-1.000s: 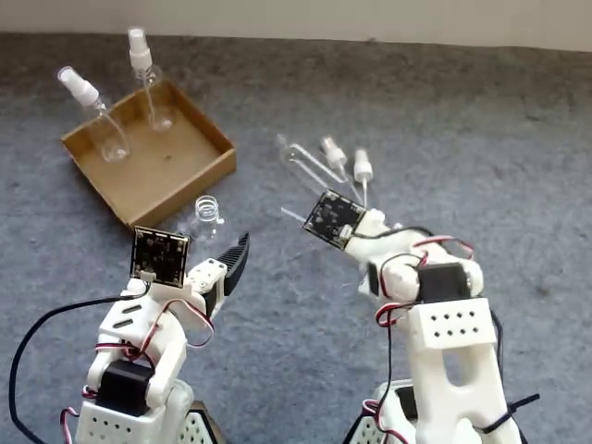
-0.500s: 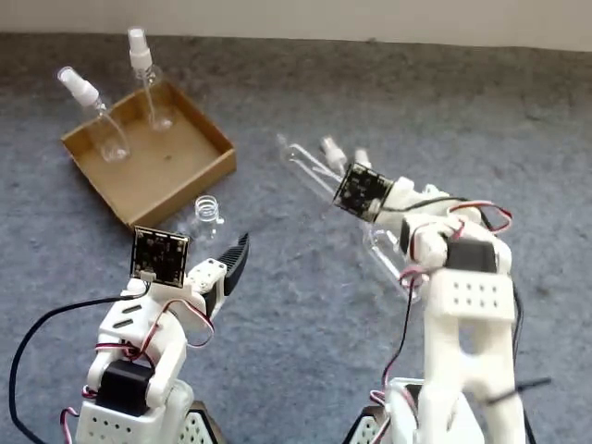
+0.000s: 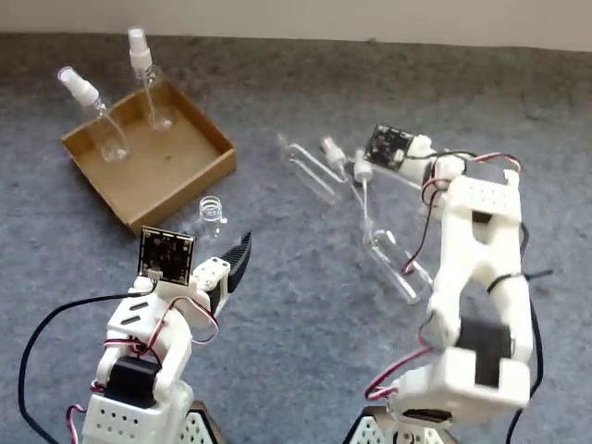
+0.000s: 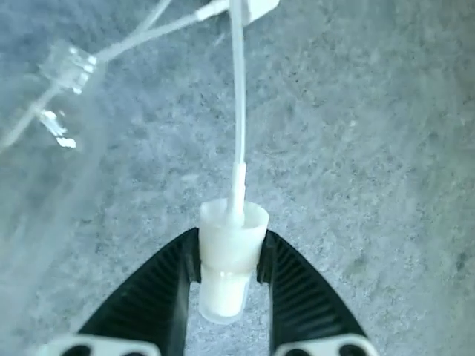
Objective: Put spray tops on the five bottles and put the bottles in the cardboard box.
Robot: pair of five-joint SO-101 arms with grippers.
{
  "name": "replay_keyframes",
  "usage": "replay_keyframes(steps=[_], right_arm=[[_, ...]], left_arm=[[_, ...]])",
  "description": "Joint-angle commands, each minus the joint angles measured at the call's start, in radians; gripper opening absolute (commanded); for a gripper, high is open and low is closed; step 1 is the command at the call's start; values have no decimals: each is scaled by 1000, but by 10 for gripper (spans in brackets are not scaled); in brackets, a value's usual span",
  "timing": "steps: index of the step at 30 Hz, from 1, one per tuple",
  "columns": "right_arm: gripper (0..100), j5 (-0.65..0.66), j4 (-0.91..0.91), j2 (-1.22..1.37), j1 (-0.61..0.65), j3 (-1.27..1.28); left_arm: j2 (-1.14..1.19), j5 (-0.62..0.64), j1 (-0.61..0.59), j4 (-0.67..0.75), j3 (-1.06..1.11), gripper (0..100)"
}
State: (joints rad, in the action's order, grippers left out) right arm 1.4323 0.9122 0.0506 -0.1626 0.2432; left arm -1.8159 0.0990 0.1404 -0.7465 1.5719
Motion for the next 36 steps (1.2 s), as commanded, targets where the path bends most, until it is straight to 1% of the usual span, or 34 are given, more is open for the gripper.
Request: replay_keyframes(steps=[1,3,5,7,12,16,17,22,23,27,30,32,36], right_arm=[[10,141,-21,77,-54,-96],[10,203,-22,130,-82,-97],[10,233,-22,168,-104,-97],[10,238,-30,188,-122,-99],[10,238,-124,223,-157,-97],[17,238,-130,231,-182,-99],[36,238,-131,231,-189,-99],[199,233,-176,232,-223,-97],[212,233,-176,229,-229,-97],[212,232,-174,219,-242,-99],[212,226,-174,163,-243,-97],[212,158,-173,110,-242,-97],[212,-72,-173,-4,-225,-96]], left_arm=[[-12,2,-8,31,-5,140],[-12,2,-8,31,-5,140],[-12,2,-8,31,-5,140],[-12,2,-8,31,-5,140],[-12,2,-8,31,-5,140],[-12,2,-8,31,-5,140],[-12,2,-8,31,-5,140],[-12,2,-8,31,-5,140],[-12,2,-8,31,-5,140],[-12,2,-8,31,-5,140],[-12,2,-8,31,-5,140],[-12,2,-8,31,-5,140],[-12,2,-8,31,-5,140]])
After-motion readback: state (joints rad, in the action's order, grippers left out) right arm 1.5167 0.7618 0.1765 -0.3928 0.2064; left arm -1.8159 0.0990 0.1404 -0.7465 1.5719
